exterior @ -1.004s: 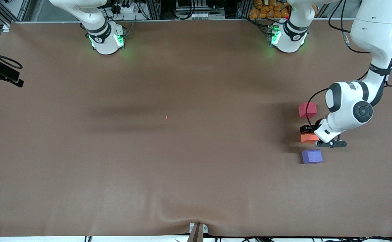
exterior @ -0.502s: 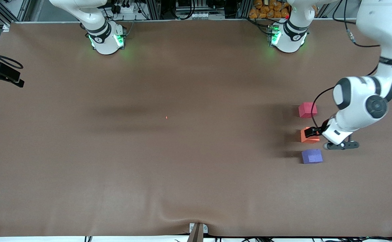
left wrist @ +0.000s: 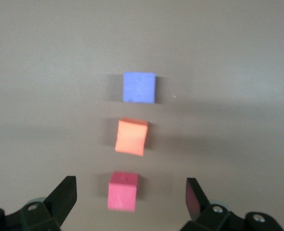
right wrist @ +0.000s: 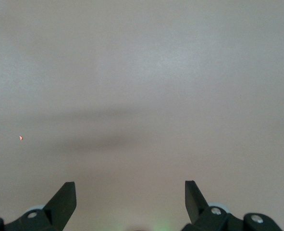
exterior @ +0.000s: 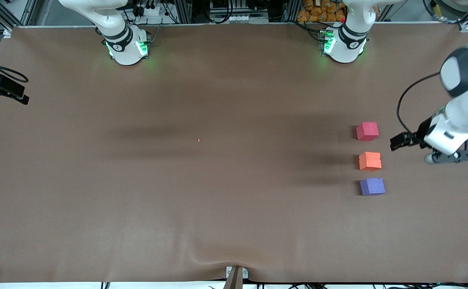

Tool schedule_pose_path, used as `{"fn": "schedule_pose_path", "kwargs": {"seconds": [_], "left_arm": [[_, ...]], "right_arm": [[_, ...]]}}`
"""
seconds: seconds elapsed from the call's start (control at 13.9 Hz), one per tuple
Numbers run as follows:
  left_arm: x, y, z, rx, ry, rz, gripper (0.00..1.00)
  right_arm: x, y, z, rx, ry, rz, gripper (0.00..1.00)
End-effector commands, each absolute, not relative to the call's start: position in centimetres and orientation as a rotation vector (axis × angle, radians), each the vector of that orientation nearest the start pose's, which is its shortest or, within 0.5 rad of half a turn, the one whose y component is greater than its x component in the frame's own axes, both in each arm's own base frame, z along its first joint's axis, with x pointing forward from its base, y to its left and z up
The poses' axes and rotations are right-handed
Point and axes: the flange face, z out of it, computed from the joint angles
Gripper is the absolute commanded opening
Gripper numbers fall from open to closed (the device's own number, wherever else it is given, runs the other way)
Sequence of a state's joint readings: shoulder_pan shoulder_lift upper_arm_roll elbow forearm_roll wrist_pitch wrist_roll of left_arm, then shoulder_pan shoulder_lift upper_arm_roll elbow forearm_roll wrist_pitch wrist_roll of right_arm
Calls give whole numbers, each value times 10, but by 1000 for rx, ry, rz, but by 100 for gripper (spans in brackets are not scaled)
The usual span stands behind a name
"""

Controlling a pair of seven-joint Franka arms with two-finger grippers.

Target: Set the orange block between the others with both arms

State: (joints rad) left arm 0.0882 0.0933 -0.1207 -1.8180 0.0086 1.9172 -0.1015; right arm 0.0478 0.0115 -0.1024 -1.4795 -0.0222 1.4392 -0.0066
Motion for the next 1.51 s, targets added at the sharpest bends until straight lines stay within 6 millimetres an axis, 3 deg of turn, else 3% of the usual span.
{"fn": "schedule_pose_path", "kwargs": {"seconds": [0.0, 0.14, 0.29, 0.43, 0.79, 1.43], "left_arm": [[583, -35, 558, -3140, -97, 37, 100], [579, -33, 591, -3138, -67, 27, 100], [571, -43, 603, -3147, -12, 60, 100], [552, -51, 630, -3136, 0, 21, 100], [539, -61, 636, -3138, 7, 10, 100], [515, -54, 649, -3130, -8, 2, 100]], "right_arm": [[542, -30, 651, -3185, 85, 70, 100], [542, -29, 651, -3185, 83, 70, 100], [542, -27, 651, -3180, 80, 70, 100], [542, -24, 651, -3172, 76, 69, 100], [541, -24, 649, -3158, 83, 83, 100], [539, -33, 643, -3150, 104, 104, 100]]}}
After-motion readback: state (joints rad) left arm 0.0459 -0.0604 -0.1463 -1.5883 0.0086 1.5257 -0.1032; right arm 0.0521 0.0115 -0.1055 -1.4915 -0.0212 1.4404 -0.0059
